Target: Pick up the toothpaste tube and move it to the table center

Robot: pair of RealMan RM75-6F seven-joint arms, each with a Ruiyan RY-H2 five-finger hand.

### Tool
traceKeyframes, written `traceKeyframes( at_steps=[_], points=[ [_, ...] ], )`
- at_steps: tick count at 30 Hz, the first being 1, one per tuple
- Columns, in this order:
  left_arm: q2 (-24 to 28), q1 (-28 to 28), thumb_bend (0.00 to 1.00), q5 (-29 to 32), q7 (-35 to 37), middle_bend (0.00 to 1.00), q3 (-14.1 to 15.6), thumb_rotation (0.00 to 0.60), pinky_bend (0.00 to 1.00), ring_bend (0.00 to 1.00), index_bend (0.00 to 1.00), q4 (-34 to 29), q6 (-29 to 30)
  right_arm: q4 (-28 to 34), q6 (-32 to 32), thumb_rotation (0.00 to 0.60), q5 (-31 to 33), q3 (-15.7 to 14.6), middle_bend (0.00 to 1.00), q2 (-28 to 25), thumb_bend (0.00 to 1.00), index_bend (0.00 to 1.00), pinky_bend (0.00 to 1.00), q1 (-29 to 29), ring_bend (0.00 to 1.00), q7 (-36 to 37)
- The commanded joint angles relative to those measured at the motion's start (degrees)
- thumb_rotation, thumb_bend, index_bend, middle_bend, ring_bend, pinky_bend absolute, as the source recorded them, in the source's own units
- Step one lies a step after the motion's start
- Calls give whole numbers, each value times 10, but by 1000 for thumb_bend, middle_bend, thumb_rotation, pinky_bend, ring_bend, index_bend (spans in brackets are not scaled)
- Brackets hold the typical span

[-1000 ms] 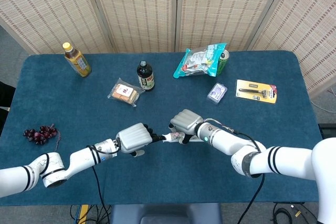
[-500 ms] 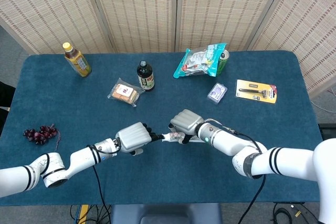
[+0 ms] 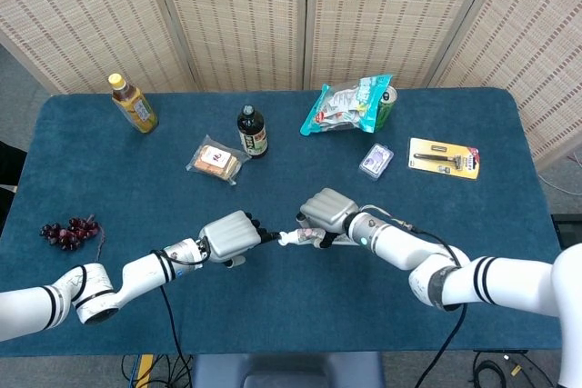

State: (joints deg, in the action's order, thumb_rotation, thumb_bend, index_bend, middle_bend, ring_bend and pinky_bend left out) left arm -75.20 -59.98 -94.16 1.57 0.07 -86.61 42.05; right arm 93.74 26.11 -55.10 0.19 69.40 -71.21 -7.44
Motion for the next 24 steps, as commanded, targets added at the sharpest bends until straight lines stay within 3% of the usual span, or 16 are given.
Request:
traceKeyframes(
  at_steps=[1, 24],
  points=[
    [0, -1, 269, 2, -1, 405, 1, 600, 413, 370, 163, -1, -1, 0, 0, 600, -4, 2, 865, -1, 1000, 1000, 624, 3, 754, 3],
    [-2, 0, 269, 3, 6, 405, 4, 600, 412, 364, 157, -2, 7, 5, 17, 600, -42, 30, 868, 0, 1000, 1000, 624, 28, 761, 29]
  ],
)
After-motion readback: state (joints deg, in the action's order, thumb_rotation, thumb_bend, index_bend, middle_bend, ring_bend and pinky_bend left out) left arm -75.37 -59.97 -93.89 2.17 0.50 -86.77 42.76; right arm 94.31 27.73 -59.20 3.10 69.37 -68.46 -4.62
